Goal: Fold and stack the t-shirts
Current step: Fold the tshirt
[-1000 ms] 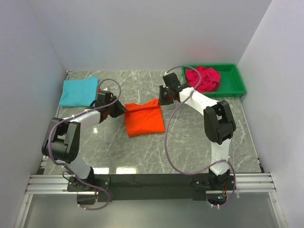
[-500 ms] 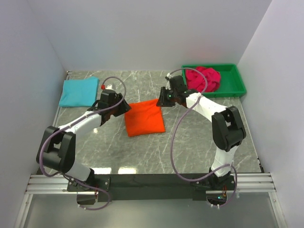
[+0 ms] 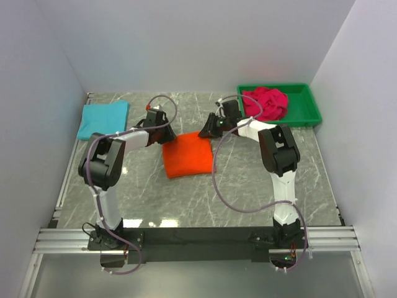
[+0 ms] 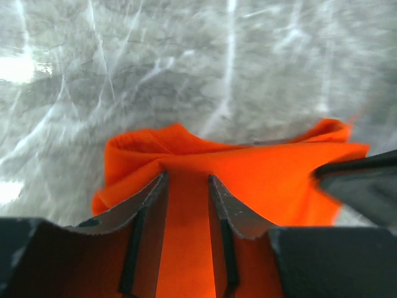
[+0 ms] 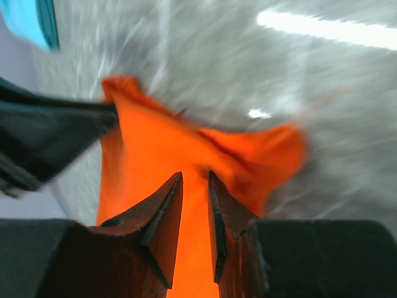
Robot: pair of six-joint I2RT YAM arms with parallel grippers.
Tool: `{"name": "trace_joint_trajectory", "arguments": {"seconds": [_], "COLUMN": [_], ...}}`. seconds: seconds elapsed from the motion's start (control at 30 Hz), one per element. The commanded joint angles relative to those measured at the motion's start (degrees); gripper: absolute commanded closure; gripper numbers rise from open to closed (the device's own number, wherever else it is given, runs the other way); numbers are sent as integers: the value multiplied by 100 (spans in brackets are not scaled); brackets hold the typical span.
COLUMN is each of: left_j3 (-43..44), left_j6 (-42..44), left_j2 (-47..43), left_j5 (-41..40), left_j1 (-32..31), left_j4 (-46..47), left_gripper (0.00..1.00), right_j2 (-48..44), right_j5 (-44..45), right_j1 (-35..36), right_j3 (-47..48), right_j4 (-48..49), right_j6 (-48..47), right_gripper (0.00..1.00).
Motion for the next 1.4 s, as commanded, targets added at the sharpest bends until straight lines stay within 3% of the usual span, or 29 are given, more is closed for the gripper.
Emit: {"name": "trace_joint_trajectory", "arguments": {"seconds": [0.0, 0.23, 0.37, 0.47, 0.57, 0.83, 0.93, 0.97, 1.0, 1.03, 1.23, 1.37], "left_j3": [252, 217, 313, 322, 208, -1047, -1733, -1900, -2484, -2621, -3360, -3834], "left_j6": [77, -55, -55, -143, -274, -863, -1056, -1100, -1362, -1364, -1997, -2462], "left_j2": [470, 666, 271, -291, -942, -2472, -2885, -2964, -3069, -3070, -2755, -2412], "left_j5": [213, 328, 346, 372, 302, 477, 504, 478, 399, 398, 196, 249], "left_j1": [39, 136, 189, 189, 180, -189, -452, -566, -637, -637, -620, -559], "left_j4": [128, 374, 260, 189, 41, -215, -58, 21, 353, 356, 945, 1146], "left_gripper": [64, 63, 57, 40, 31, 24, 27, 31, 47, 47, 72, 79], "right_j2": [284, 540, 268, -224, -839, -2070, -2211, -2220, -2133, -2132, -1518, -1061], "right_j5": [-433, -522, -636, -662, -654, -961, -988, -996, -1075, -1076, -997, -1093], "right_j1": [-358, -596, -623, -605, -579, -157, 71, 133, 255, 256, 221, -42], "right_j3": [76, -267, -250, -337, -636, -2208, -2675, -2771, -3120, -3124, -3607, -4090], "right_j4": [955, 1677, 1704, 1660, 1677, 2371, 2529, 2599, 2913, 2916, 2996, 3433], "right_j6": [874, 1676, 1703, 1633, 1598, 1879, 1853, 1879, 1966, 1967, 1984, 2387], "right_gripper": [70, 70, 70, 69, 67, 62, 62, 62, 62, 62, 63, 66]}}
